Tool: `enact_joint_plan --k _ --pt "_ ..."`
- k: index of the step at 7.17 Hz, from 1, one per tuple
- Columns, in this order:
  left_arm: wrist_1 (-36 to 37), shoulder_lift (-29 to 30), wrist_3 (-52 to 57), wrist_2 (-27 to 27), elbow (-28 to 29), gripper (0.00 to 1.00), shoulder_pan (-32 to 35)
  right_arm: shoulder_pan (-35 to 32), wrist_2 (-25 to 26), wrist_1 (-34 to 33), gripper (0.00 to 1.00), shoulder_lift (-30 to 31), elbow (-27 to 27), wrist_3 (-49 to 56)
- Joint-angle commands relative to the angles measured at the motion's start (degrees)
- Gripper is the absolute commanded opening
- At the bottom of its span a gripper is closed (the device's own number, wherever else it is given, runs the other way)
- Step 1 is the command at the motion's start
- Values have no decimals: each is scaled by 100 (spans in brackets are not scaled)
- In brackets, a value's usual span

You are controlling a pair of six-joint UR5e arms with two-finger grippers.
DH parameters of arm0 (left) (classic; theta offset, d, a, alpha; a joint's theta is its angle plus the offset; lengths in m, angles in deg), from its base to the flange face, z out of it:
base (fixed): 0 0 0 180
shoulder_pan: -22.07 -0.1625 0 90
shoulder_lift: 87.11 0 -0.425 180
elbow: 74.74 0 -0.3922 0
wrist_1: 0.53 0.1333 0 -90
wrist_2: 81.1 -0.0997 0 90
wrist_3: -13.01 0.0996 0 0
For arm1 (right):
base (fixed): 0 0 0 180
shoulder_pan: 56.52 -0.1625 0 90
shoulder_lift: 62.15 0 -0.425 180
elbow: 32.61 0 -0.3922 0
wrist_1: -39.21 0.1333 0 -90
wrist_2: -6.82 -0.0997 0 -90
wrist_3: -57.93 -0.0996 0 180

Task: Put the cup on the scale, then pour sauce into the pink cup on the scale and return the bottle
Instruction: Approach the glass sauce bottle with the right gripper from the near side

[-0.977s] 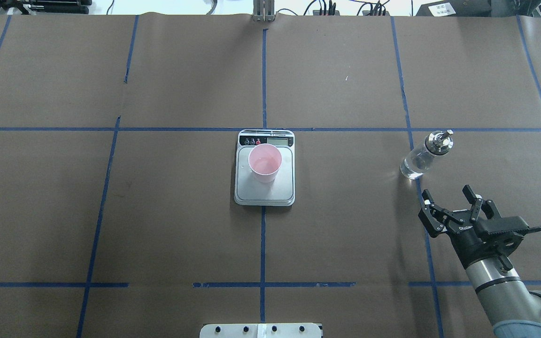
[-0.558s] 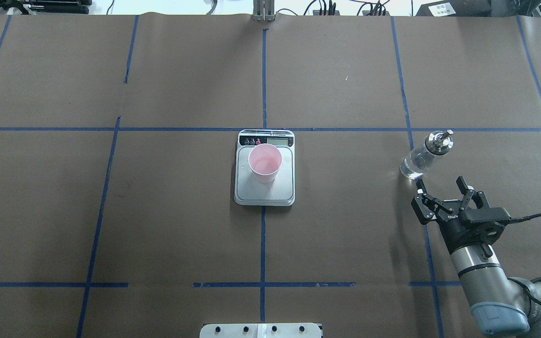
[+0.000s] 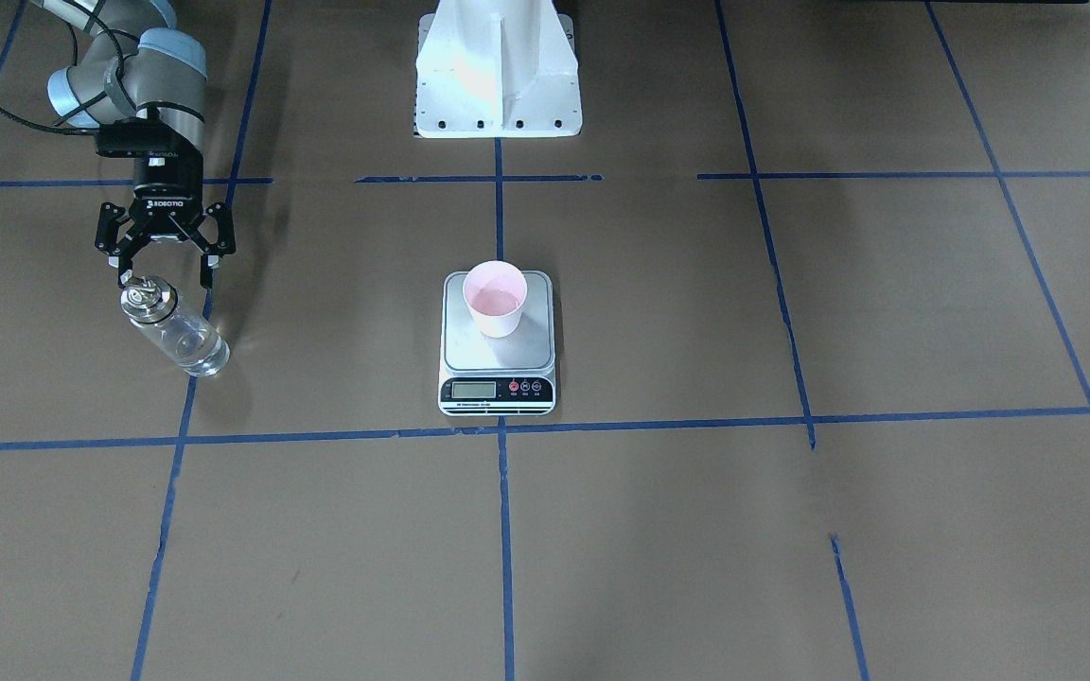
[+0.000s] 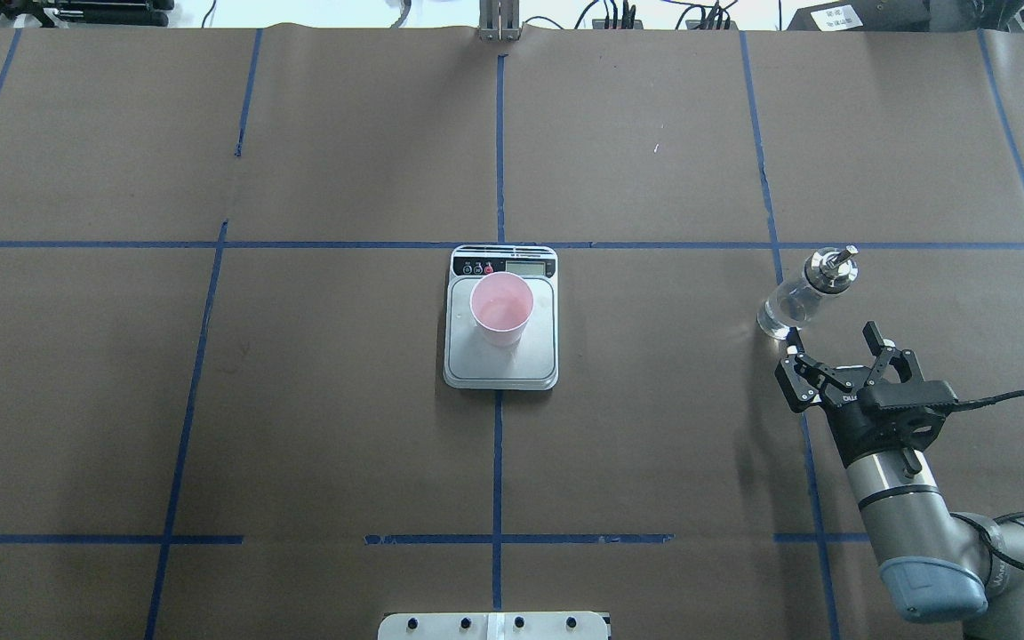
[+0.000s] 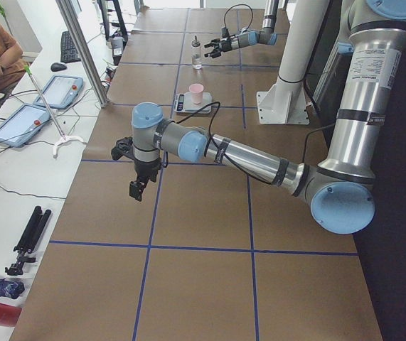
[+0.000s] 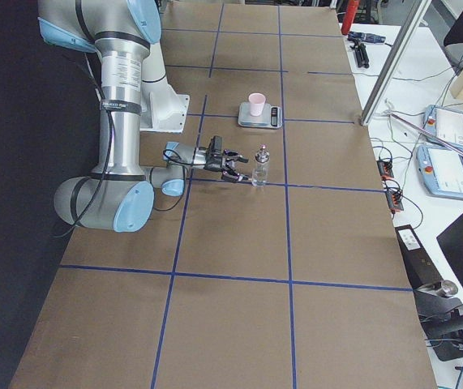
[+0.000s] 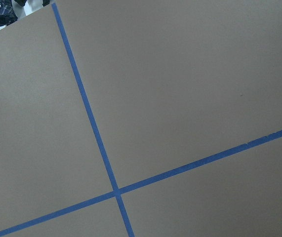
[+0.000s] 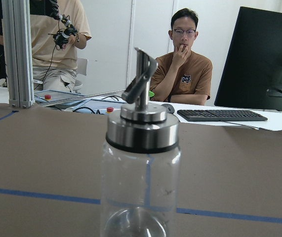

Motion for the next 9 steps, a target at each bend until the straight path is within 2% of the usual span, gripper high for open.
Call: enact_joint_plan --k 1,9 --pt "0 -8 8 5 33 100 2 -89 -8 2 100 -190 -107 137" --pt "-9 1 17 13 86 100 2 -484 -139 -7 100 -490 -467 226"
